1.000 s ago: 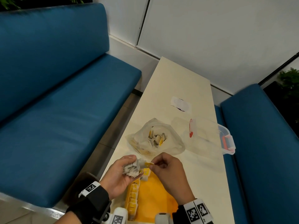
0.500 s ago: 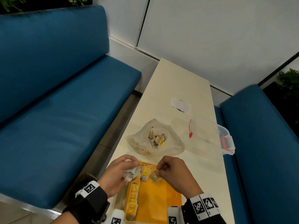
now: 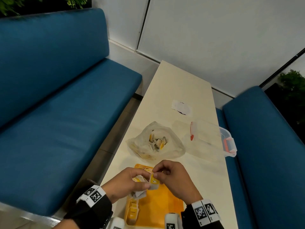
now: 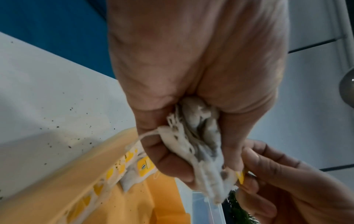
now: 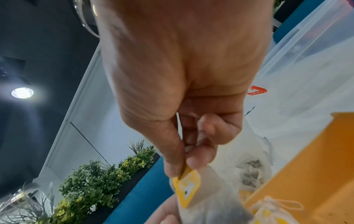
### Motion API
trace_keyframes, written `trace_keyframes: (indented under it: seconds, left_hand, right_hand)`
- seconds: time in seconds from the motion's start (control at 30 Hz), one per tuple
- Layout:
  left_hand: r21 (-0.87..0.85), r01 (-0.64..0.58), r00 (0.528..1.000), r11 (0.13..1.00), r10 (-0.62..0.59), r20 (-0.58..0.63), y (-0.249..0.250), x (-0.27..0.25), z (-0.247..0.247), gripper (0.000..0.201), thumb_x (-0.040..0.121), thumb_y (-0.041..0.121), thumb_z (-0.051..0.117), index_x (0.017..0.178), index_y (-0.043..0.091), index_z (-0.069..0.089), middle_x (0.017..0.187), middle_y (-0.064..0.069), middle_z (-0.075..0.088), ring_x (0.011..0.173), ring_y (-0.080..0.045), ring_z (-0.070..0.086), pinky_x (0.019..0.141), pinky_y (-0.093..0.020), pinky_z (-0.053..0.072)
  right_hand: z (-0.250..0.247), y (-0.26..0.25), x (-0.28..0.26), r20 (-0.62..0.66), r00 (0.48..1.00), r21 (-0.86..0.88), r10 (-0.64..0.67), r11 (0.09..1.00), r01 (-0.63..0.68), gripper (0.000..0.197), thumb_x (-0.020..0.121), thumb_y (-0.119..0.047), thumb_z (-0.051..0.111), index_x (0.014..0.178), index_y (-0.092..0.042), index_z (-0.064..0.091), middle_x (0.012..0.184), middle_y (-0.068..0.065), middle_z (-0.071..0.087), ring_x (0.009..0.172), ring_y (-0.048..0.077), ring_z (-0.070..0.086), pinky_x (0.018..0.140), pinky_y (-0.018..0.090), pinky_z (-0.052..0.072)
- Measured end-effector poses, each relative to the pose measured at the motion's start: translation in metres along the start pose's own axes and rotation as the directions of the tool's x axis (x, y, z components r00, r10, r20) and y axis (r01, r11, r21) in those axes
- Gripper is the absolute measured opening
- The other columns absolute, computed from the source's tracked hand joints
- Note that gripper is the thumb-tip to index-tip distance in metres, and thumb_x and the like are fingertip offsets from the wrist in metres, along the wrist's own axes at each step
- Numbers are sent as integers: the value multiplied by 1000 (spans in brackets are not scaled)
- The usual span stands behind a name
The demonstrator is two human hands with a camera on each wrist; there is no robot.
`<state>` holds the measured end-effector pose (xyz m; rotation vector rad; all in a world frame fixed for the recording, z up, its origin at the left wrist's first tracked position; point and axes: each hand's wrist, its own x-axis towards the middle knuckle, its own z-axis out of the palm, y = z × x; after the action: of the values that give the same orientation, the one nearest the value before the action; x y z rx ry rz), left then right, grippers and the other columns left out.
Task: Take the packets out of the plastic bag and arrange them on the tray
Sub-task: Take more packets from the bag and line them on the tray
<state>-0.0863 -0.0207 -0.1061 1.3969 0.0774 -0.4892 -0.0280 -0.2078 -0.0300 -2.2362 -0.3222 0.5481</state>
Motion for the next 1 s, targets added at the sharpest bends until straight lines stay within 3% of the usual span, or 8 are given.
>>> trace_keyframes:
  seconds: [0.1,0.23,0.47,0.57,0.67,0.8,0.9,1.0]
  left_hand:
    - [-46,12,1000,999,-12,10,-1,-3,2,11,89,24,78,96,32,79,93,0,75,87,-20,71,72,-31,54]
    - [-7,-40,992,999,39,-116,-4,1,10,13,88,27,79,93,16,77,86,-1,74,78,-17,69,67,-33,54]
    - [54,-73,965,996,84,-247,-6,4,16,6,86,26,81,89,21,79,95,-1,73,75,-12,71,58,-28,55]
    - [55,-73,962,996,85,-259,-7,3,17,3,87,25,80,88,23,80,96,-1,74,74,-12,71,58,-30,56]
    - [38,-70,942,997,78,-326,-8,1,14,4,88,22,79,90,25,81,102,5,75,87,-8,72,65,-25,59]
    - [-33,-17,921,999,3,-391,-15,-1,5,7,86,21,81,87,28,82,100,13,78,97,-6,71,71,-19,55]
    - [-23,52,916,998,-57,-397,-21,-3,3,5,86,24,81,87,29,82,99,14,78,99,-5,69,76,-20,52]
    - [-12,97,913,995,-94,-398,-22,-4,5,2,89,26,78,89,26,81,102,15,76,83,-3,66,68,-19,50]
  right_hand:
    - [1,5,-3,-17,1000,30,8,1000,-7,15,84,-10,73,83,-25,74,78,-1,71,64,9,58,63,24,52]
    - [7,11,-7,-52,999,101,13,995,-8,15,83,-11,76,89,-25,73,80,-2,70,64,8,58,64,24,52]
    - [10,24,-18,-21,993,300,116,948,-105,8,86,-9,75,90,-3,72,61,6,65,51,11,53,48,20,39]
    - [16,31,-18,-9,990,367,140,921,-127,8,88,-7,72,91,0,71,63,15,67,52,17,53,49,25,40]
    - [20,40,-14,4,987,392,163,907,-151,9,89,-4,70,92,4,67,69,23,70,56,21,60,48,25,43]
    - [26,62,-1,57,968,349,245,904,-249,5,91,-1,67,90,0,62,74,24,70,63,28,67,47,28,47]
    - [33,76,13,107,954,253,280,920,-298,7,90,-1,66,86,-5,62,68,19,69,54,25,65,46,27,47]
    - [42,81,22,149,938,159,313,929,-335,7,89,-2,66,85,-7,63,66,19,69,46,20,60,45,26,45]
